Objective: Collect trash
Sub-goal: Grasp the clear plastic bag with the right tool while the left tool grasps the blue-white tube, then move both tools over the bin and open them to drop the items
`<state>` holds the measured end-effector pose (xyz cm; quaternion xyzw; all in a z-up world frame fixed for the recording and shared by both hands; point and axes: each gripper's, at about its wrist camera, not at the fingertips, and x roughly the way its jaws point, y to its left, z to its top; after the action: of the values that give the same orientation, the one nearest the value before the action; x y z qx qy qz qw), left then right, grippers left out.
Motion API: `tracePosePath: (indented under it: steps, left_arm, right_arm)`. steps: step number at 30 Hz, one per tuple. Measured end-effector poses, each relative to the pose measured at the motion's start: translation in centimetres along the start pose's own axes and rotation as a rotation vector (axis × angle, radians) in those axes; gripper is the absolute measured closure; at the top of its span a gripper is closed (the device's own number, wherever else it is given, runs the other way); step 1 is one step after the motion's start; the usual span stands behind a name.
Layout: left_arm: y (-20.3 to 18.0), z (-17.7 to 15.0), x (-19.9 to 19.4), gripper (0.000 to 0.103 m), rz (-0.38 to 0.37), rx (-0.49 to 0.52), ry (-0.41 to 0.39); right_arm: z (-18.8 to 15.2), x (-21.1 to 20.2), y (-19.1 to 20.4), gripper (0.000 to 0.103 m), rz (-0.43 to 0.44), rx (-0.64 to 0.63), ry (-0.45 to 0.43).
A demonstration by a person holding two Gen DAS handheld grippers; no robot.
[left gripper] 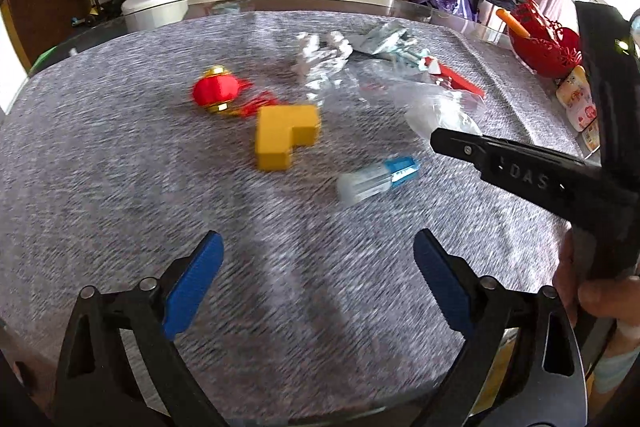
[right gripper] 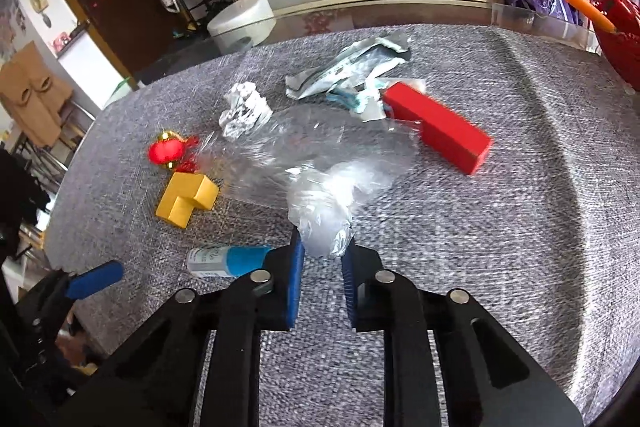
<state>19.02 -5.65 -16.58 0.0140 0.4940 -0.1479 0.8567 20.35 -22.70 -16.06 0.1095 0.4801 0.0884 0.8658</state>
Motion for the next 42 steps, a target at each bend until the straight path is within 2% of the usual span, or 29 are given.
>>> tracePosePath:
  steps: [7, 13, 16, 20, 24, 32, 42]
  left_arm:
    - [-2.0, 1.4, 2.5, 0.030, -0.051, -0.005, 0.021]
    - [-3.5, 2.4, 3.6, 0.031, -0.052, -0.001, 0.007]
    - [-4.0, 2.6, 3.9, 0.033, -0.032, 0.017, -0.002]
    - [-4.8, 2.8, 4.1, 0.048, 0.024, 0.056, -0.023]
    - [-4.8, 2.8, 4.0, 0.048, 0.026, 0.062, -0.019]
    - [-4.5, 0.3, 1.0, 0.048, 0.000, 0.063, -0.004]
    - [-4.6, -7.2, -5.5, 0.048, -0.009, 0.085, -0.008]
  right_arm:
    - [-0.1, -1.7, -1.7, 0.088, -0.021, 0.013, -0.019]
    - [-1.0, -2.2, -3.3, 0.088, -0.015, 0.035, -0.011]
    - [-1.3, -2.3, -3.8, 0.088, -0.010, 0.046, -0.008]
    - [-1.6, -2.6, -4.3, 0.088, -0.014, 0.055, -0.013]
    - [-1.8, -3.0, -4.2, 0.088, -0.018, 0.058, -0.018]
    - [-4.2, -4.8, -3.0, 0.088, -0.002, 0.051, -0.012]
    - [-9.6, -8.5, -0.5, 0.088, 0.016, 0.049, 0.002]
